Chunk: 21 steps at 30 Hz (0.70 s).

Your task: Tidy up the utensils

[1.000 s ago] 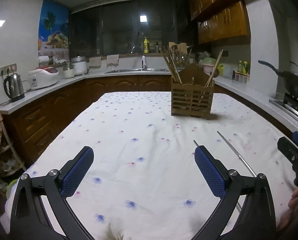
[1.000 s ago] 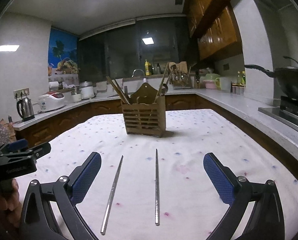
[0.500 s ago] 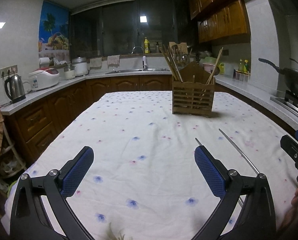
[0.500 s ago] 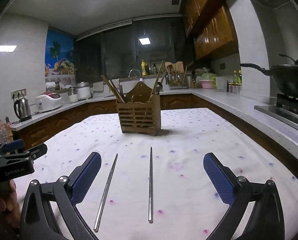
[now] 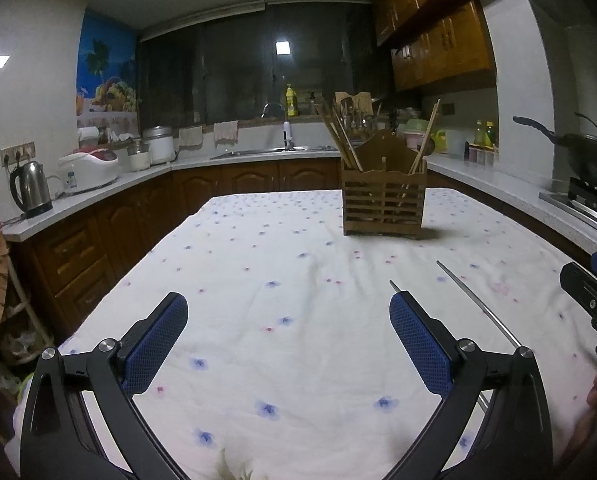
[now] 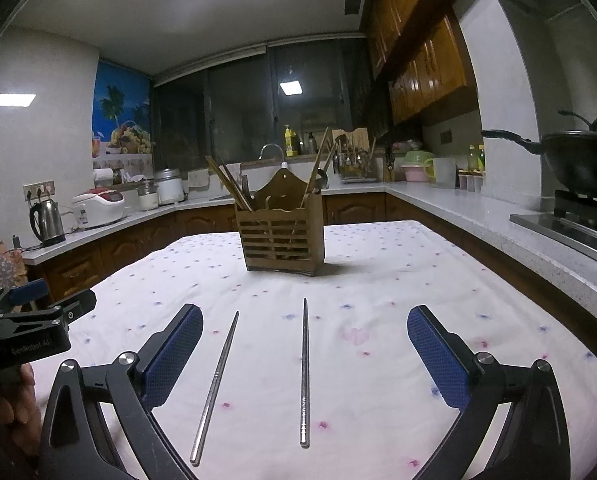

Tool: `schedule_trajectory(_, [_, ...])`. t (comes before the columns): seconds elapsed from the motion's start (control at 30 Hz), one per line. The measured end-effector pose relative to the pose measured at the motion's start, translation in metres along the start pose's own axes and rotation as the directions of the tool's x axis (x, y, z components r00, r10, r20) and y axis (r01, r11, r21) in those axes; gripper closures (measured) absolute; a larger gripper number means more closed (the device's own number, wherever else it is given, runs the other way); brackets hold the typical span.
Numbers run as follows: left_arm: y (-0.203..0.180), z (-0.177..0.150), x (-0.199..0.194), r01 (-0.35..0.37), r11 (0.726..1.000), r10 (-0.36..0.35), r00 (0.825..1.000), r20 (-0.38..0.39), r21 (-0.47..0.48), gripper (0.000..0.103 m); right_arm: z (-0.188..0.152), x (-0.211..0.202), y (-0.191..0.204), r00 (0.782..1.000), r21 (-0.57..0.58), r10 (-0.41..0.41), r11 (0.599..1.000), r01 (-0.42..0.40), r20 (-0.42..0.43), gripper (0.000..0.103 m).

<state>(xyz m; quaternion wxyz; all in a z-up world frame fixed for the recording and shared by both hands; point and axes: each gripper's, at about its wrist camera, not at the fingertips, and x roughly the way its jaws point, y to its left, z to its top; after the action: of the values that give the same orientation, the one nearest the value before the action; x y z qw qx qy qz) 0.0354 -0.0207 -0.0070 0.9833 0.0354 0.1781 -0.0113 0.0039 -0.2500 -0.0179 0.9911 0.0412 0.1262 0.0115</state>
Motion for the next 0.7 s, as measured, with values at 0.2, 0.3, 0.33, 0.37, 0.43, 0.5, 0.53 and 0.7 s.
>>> schedule_trajectory(0.2, [-0.0023,0.0007,-0.0001,-0.001,1.0,0.001,1.0,0.004,0.007,0.0,0.0007,0.0011,-0.0003,1.0,0.005,0.002,1.0,-0.002,0.005,0.0])
schedule_trajectory(0.3, [-0.0018,0.0016,-0.0005,0.003,1.0,-0.003,1.0,0.002,0.003,0.0,0.0006,0.0005,-0.0004,1.0,0.008,0.003,1.0,-0.003,0.006,0.0])
schedule_trajectory(0.33, [-0.0017,0.0016,-0.0005,0.001,1.0,-0.001,1.0,0.002,0.001,0.0,0.0006,0.0003,-0.0003,1.0,0.008,0.003,1.0,-0.003,0.007,0.0])
schedule_trajectory(0.37, [-0.0018,0.0019,-0.0007,0.002,1.0,-0.002,1.0,0.003,-0.001,0.0,0.0004,-0.0003,-0.0001,1.0,0.008,0.004,1.0,-0.004,0.009,0.0])
schedule_trajectory(0.43, [-0.0022,0.0018,-0.0005,0.002,1.0,-0.002,1.0,0.001,-0.002,0.0,0.0004,-0.0014,0.0002,1.0,0.008,0.006,1.0,-0.006,0.012,0.0])
schedule_trajectory(0.5, [-0.0028,0.0025,0.0002,0.007,1.0,-0.007,1.0,-0.006,-0.001,0.0,0.0006,-0.002,0.001,1.0,0.01,0.008,1.0,-0.009,0.013,0.0])
schedule_trajectory(0.53, [-0.0026,0.0026,0.0002,0.009,1.0,-0.009,1.0,-0.007,-0.001,0.0,0.0009,-0.0023,0.0013,1.0,0.011,0.009,1.0,-0.01,0.014,0.0])
schedule_trajectory(0.7, [-0.0036,0.0034,-0.0003,0.016,1.0,-0.016,1.0,-0.005,0.001,0.0,0.0015,-0.0034,0.0014,1.0,0.017,0.015,1.0,-0.015,0.018,0.0])
